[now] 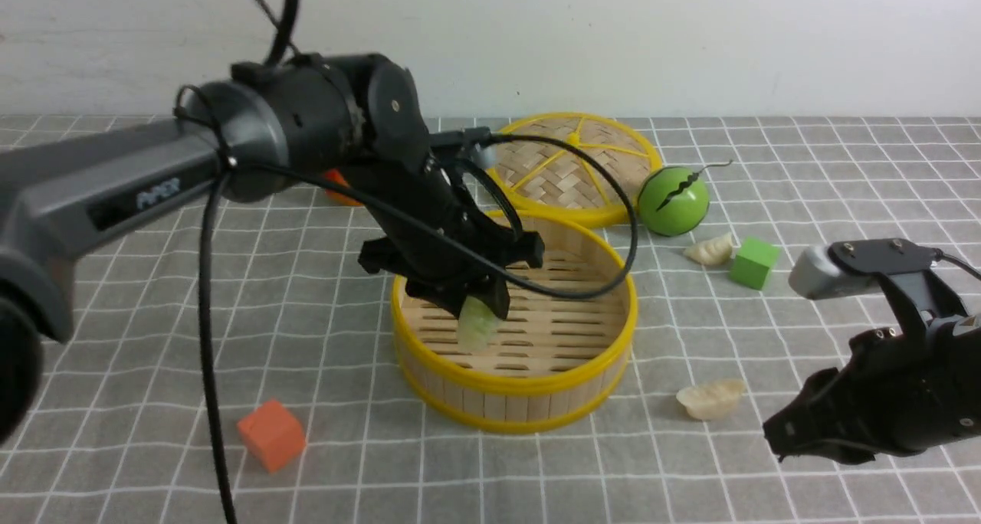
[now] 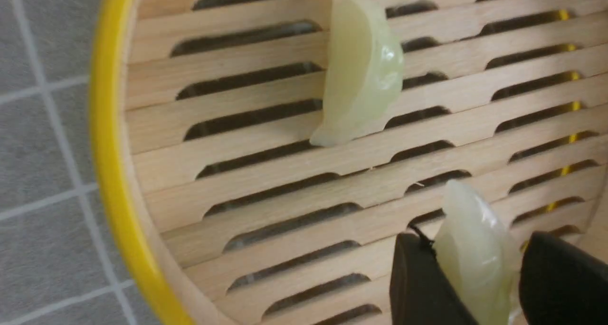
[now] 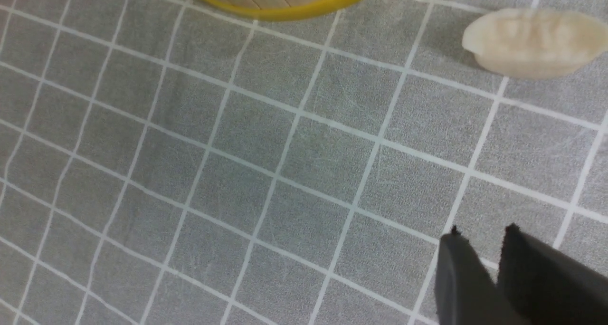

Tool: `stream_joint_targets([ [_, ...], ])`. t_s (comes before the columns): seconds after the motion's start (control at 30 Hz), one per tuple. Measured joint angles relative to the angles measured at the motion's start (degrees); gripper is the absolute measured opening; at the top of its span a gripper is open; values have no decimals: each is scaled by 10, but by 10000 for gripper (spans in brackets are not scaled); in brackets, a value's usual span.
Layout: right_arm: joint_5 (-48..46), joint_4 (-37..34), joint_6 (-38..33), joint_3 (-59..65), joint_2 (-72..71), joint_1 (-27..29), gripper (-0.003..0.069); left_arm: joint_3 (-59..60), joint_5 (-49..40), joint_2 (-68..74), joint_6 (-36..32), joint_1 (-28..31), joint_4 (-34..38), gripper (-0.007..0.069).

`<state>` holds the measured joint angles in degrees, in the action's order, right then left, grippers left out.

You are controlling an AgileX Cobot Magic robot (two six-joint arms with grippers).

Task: Put the dumplings into the steamer on the table with the grey tablecloth.
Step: 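Place the dumpling into the bamboo steamer basket with the left gripper, then reach for and grasp a dumpling lying on the table beside the steamer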

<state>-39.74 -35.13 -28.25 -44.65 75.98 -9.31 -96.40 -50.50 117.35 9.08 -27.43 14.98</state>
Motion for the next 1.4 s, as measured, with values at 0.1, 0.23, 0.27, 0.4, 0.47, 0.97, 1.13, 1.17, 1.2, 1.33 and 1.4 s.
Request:
stream_joint_targets([
  [0.1,0,0,0,0,0,0,139,0,9,25,14,-9,-16,266],
  [0.23,0,0,-1,0,0,0,145,0,16,36,16,-9,-22,311],
  [0.27,0,0,-1,0,0,0,148,0,17,37,16,-9,-22,336],
  [0.4,-4,7,-1,-6,1,0,176,-9,7,34,17,-9,-35,447],
  [0.47,-21,29,14,-32,4,0,231,-24,-17,18,18,-9,-45,492],
  [0.97,21,179,220,-408,310,7,401,12,-161,-292,18,-9,-139,242],
  [1.13,20,208,304,-532,432,32,421,154,-140,-425,23,-9,-202,171],
  [1.17,20,210,319,-558,453,36,426,184,-130,-451,26,-9,-223,165],
  [1.2,19,211,328,-575,471,39,430,209,-119,-471,27,-9,-239,160],
  [1.33,20,215,364,-616,526,44,434,318,-75,-543,29,-9,-304,157],
  [1.4,25,215,375,-629,551,44,434,370,-49,-565,29,-9,-325,157],
])
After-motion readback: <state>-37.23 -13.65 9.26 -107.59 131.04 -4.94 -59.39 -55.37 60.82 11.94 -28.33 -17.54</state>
